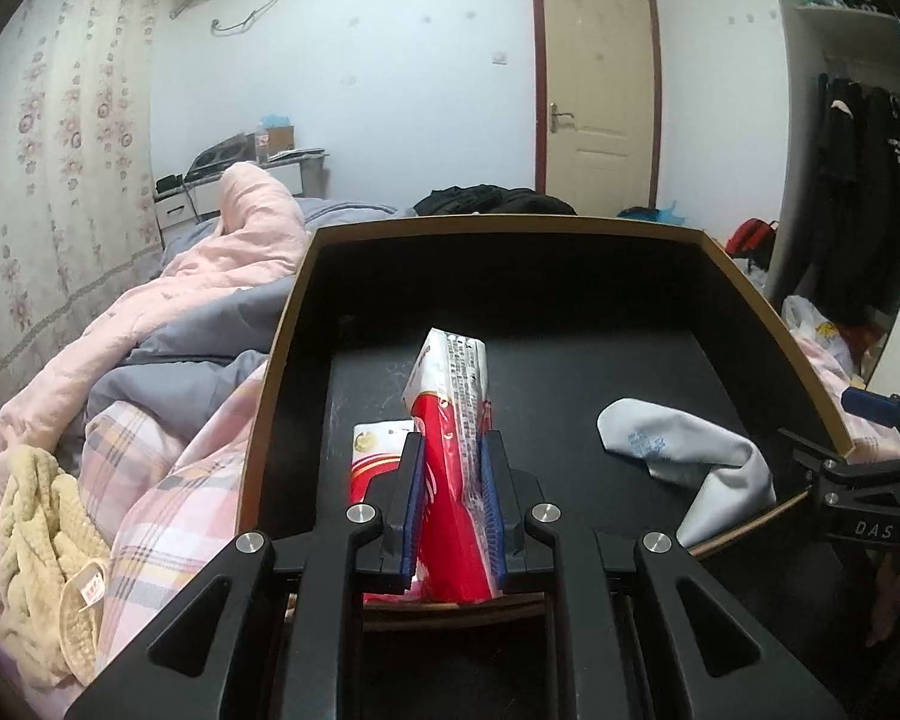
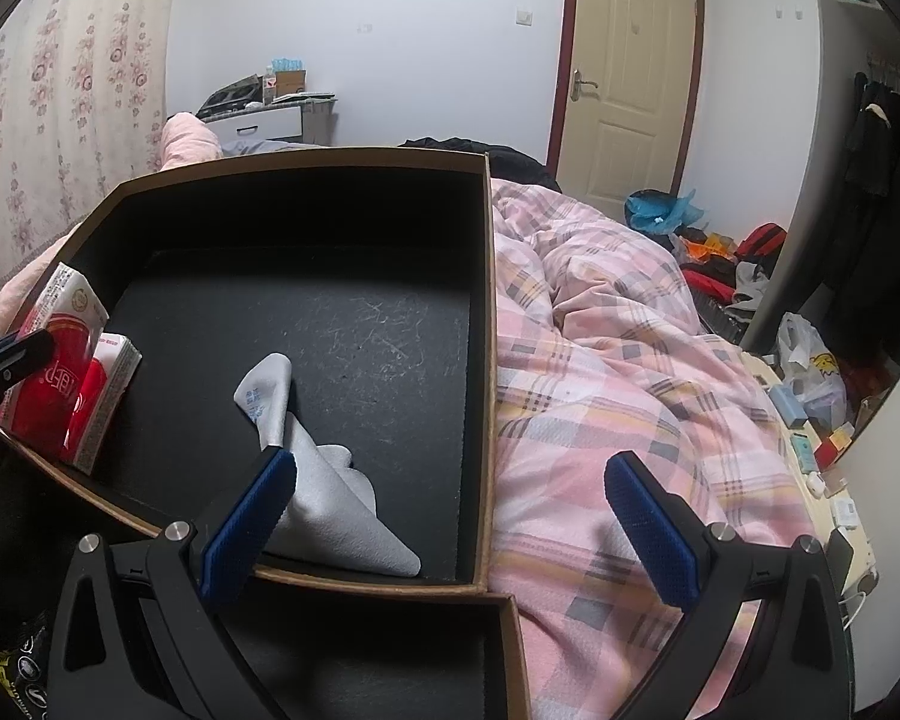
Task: Organize soft objects
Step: 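Lower the tissue pack beside the first pack and open the left gripper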
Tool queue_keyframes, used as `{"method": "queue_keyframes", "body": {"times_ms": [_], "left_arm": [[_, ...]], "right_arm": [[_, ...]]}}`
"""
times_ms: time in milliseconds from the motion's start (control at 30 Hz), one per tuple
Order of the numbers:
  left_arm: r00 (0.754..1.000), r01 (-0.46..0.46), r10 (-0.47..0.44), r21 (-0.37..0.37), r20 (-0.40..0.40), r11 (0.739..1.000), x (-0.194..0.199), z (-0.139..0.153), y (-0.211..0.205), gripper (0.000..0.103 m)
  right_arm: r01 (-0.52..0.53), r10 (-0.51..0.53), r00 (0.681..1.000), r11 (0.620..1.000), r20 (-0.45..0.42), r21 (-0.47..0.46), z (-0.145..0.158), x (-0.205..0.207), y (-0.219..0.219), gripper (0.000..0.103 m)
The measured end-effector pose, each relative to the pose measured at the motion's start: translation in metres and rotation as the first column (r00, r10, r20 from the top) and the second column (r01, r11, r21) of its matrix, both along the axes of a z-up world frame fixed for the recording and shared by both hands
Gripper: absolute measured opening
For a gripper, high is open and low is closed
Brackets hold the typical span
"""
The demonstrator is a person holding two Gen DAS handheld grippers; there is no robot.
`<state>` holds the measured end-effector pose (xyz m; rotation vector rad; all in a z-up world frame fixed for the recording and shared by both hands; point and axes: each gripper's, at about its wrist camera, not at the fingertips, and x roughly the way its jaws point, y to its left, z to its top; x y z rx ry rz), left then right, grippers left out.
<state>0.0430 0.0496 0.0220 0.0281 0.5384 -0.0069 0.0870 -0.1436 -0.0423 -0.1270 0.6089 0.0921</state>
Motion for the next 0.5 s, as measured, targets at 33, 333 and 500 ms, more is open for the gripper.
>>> {"method": "queue_keyframes", "body": {"times_ms": [33,333,500], "left_arm": [[1.0,-0.002,0.002,0.004,-0.002,1.0,-0.0003,-0.0007,0.0,0.013],[1.0,-0.005,0.005,0.005,-0.01,1.0,-0.0016,-0.0005,-0.0028,0.014],[0.999,-0.026,0.027,-0.016,0.035,1.0,-0.0063,0.0058,0.003,0.041]], "right_arm": [[0.0,0.0,1.0,1.0,0.001,-0.002,0.0,-0.0004,0.0001,0.102],[0.006,-0.005,1.0,1.0,0.014,-0.015,0.0001,-0.0011,0.0019,0.102],[0.007,-0.006,1.0,1.0,0.015,-0.016,-0.0002,-0.001,0.0023,0.102]]}}
